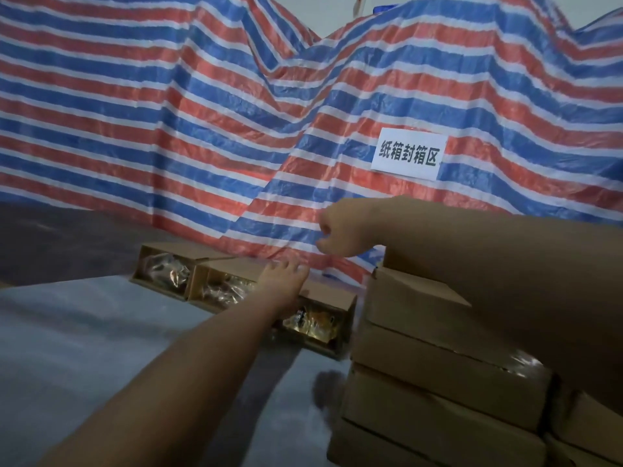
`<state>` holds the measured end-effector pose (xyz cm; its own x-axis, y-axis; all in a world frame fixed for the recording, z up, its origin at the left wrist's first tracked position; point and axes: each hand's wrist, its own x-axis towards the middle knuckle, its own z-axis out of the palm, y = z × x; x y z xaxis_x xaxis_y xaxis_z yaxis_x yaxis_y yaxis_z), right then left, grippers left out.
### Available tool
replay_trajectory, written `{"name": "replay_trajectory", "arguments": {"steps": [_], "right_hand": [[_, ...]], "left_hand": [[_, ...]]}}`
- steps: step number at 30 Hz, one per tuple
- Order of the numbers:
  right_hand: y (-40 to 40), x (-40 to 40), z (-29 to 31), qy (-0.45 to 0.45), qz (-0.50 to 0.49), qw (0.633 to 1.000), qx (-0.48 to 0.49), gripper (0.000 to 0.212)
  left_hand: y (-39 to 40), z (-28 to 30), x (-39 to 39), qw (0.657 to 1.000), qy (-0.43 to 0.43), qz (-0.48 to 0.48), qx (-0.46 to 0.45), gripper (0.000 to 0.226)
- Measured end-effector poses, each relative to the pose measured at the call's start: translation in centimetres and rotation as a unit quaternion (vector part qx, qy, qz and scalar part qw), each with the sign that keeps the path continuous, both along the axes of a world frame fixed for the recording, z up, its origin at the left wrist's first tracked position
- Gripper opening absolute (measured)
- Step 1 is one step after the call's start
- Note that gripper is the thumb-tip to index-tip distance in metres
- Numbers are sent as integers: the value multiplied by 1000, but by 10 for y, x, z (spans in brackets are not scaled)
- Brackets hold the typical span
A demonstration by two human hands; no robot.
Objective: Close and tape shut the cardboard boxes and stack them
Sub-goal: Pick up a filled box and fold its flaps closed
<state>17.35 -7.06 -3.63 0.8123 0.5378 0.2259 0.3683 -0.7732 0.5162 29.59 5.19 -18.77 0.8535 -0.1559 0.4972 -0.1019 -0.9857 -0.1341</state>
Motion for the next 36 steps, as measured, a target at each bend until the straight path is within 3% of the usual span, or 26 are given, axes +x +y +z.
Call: {"name": "replay_trajectory", "arguments": {"steps": [8, 18, 22, 30, 36], "right_hand": [[-23, 17, -14, 48, -54, 997, -15, 46], [-25, -28, 7, 38, -18, 999, 28, 42], [-19, -50, 6, 47, 4, 998, 50, 41], [-16, -88, -10, 88, 41, 991, 88, 40], [-12, -109, -42, 199, 80, 937, 278, 30]], "left_hand": [[-17, -8, 22, 999, 42, -7, -8, 18], [1, 16, -65, 998, -4, -31, -60, 17], [19, 31, -110, 991, 11, -49, -121, 14], [54, 62, -190, 989, 67, -46, -127, 16], [69, 69, -239, 986, 76, -59, -136, 15]]}}
